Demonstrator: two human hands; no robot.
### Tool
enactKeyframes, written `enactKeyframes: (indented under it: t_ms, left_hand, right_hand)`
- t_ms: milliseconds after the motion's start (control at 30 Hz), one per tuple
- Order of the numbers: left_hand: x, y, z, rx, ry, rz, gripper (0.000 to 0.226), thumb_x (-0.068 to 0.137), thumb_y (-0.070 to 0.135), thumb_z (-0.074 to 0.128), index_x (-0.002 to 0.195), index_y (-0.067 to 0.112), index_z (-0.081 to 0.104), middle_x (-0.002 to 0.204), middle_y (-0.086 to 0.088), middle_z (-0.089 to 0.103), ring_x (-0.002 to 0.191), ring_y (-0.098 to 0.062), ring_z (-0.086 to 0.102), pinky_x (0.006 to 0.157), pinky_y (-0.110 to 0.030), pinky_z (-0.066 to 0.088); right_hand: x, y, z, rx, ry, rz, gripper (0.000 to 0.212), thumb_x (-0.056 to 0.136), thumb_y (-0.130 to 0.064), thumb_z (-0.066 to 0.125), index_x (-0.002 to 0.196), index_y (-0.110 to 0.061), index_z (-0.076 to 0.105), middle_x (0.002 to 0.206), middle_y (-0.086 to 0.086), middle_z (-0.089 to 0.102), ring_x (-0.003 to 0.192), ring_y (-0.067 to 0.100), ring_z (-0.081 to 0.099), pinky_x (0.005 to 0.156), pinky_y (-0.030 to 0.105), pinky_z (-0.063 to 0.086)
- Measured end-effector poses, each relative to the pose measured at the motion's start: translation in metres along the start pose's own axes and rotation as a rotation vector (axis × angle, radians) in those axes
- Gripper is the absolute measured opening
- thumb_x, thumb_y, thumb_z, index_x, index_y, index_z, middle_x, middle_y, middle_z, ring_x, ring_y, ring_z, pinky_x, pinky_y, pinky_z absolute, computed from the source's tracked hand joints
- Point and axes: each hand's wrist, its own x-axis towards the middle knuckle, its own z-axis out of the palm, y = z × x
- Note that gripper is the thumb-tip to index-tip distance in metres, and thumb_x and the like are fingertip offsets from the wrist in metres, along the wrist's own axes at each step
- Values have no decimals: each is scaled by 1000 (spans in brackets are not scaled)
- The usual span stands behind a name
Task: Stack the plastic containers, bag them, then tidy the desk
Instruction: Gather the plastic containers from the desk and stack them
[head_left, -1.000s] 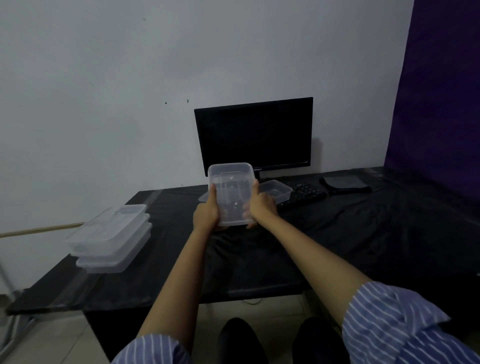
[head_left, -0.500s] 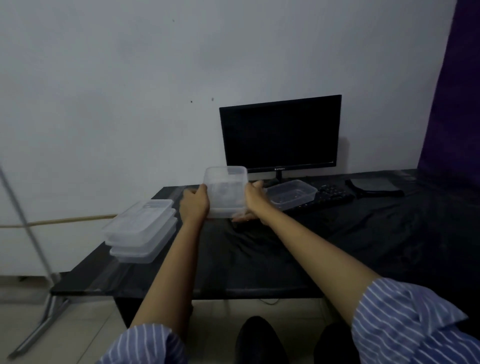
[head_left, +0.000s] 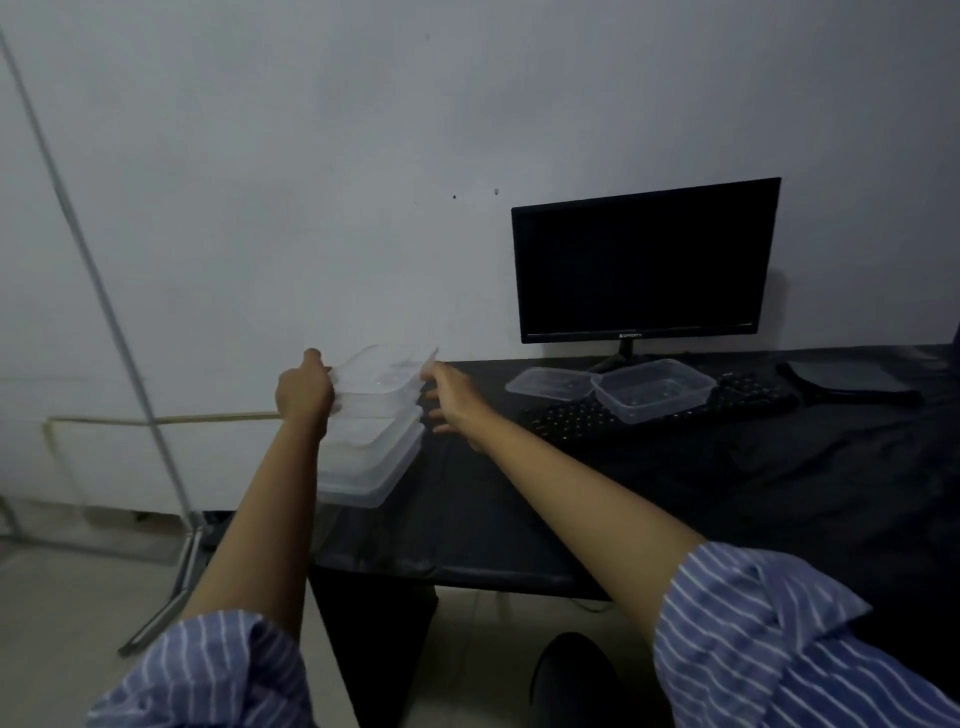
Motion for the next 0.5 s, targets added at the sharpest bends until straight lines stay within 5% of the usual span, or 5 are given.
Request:
enactKeyframes:
  t_ms: [233, 367, 500]
  left_hand:
    - [9, -25, -18, 211, 58, 25, 42, 100, 25, 34, 121, -3, 58, 126, -25, 57, 118, -39, 53, 94, -38, 43]
    - [10, -34, -15, 278, 61, 67, 32, 99, 23, 33, 89, 0, 54, 109, -27, 58, 95, -36, 51, 76, -33, 31]
    - [9, -40, -15, 298, 111, 78, 33, 98, 25, 35, 88, 1, 56, 96, -20, 56, 106, -40, 55, 85, -35, 37]
  right_hand:
    - [2, 16, 27, -153, -26, 32, 52, 97, -45, 33, 137, -20, 54, 151, 16, 32, 135, 34, 36, 110, 40, 30]
    - [3, 21, 30, -178, -13, 29, 56, 98, -46, 32, 142, -16, 48, 153, 15, 31, 138, 32, 33, 111, 39, 29]
    - [4, 21, 29, -192, -35, 6, 52, 99, -44, 31, 141, -20, 50, 152, 17, 34, 136, 34, 36, 111, 40, 30]
